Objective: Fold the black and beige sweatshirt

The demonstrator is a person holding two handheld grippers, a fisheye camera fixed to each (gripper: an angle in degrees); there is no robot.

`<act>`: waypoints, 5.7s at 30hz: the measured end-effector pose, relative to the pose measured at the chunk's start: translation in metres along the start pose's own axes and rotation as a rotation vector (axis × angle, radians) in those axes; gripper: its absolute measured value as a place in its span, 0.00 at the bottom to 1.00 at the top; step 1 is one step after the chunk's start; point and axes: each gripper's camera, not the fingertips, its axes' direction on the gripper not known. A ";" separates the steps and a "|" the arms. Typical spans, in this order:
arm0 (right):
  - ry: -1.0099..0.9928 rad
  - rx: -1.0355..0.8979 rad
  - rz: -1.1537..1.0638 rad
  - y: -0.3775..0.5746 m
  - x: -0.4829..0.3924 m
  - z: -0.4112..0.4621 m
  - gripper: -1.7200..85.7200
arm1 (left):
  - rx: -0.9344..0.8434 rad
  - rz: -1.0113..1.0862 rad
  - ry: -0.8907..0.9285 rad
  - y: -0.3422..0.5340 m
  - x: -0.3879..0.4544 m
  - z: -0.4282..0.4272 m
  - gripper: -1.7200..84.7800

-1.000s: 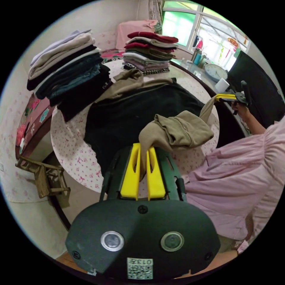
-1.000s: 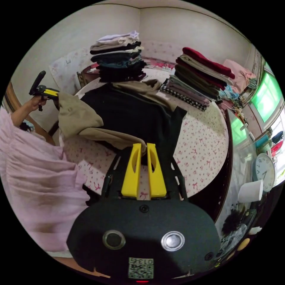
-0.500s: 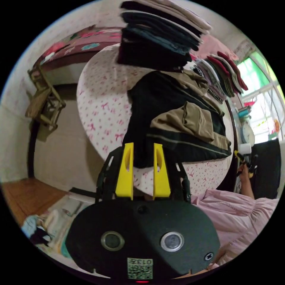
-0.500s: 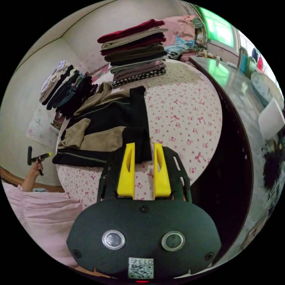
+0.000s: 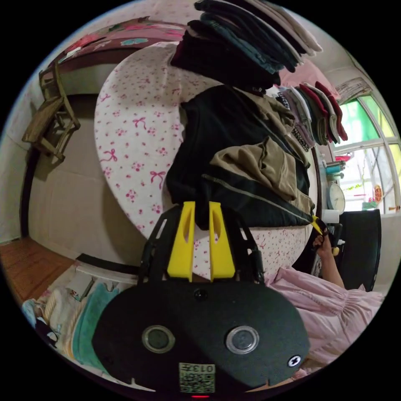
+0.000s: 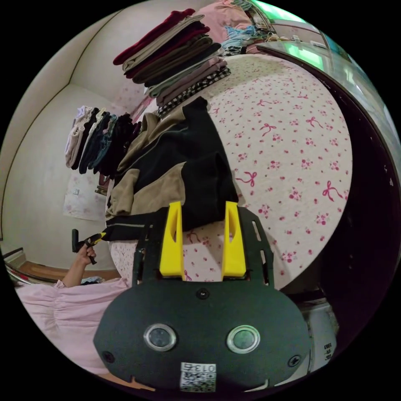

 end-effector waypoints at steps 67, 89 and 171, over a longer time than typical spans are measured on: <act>0.271 0.076 -0.383 -0.145 -0.101 0.029 0.10 | 0.050 0.617 -0.333 0.046 0.320 0.117 0.02; 0.282 -0.105 -0.419 -0.287 -0.143 0.173 0.05 | -0.086 0.791 -0.316 0.013 0.496 0.244 0.02; -0.310 0.219 -0.407 -0.068 -0.143 0.027 0.05 | 0.129 0.842 -0.574 0.173 0.456 0.081 0.02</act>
